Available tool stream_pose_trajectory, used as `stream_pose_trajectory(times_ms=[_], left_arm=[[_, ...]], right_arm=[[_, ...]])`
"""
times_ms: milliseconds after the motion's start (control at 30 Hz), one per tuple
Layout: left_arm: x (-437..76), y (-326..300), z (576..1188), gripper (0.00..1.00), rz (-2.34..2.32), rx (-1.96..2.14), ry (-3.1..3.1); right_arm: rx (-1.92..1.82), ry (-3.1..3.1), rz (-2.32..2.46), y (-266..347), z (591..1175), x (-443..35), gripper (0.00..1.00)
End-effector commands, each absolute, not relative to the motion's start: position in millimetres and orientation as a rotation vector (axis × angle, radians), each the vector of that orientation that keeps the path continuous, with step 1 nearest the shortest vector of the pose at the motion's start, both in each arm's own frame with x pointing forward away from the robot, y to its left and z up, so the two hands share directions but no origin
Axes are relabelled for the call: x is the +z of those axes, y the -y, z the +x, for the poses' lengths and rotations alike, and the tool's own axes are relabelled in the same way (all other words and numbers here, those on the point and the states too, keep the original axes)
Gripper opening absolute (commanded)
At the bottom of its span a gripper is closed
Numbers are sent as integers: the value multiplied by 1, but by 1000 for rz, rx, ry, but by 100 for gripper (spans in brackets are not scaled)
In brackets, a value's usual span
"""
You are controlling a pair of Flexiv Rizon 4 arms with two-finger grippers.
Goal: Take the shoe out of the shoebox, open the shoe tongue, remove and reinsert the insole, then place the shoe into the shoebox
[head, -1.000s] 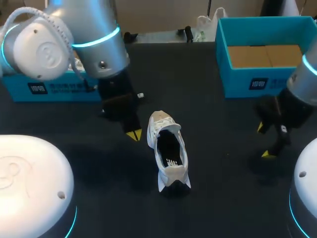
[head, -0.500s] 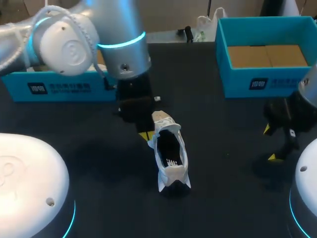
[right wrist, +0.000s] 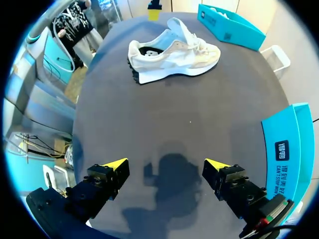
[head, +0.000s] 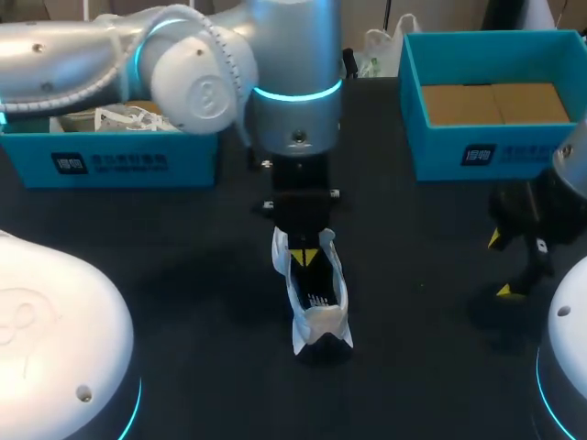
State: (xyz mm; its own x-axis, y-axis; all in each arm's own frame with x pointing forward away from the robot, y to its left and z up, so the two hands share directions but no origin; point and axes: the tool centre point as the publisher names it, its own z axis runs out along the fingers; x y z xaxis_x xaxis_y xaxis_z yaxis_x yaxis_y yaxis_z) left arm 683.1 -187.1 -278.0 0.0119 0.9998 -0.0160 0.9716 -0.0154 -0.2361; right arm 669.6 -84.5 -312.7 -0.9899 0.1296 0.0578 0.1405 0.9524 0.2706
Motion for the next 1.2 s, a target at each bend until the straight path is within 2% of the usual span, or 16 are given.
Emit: stream_pose_trajectory(times_ms=[33,267,1200], left_arm=[[-294,195,681,0,-2118,189,2056],[-317,192,683,0,-2114,178,2012],[-318,192,684,0,-2134,187,1977]], right_arm=[[-424,3068,-214,84,669,-313,100],[-424,3068,-214,84,669,-313,100],[-424,3068,-214,84,669,-313,100]])
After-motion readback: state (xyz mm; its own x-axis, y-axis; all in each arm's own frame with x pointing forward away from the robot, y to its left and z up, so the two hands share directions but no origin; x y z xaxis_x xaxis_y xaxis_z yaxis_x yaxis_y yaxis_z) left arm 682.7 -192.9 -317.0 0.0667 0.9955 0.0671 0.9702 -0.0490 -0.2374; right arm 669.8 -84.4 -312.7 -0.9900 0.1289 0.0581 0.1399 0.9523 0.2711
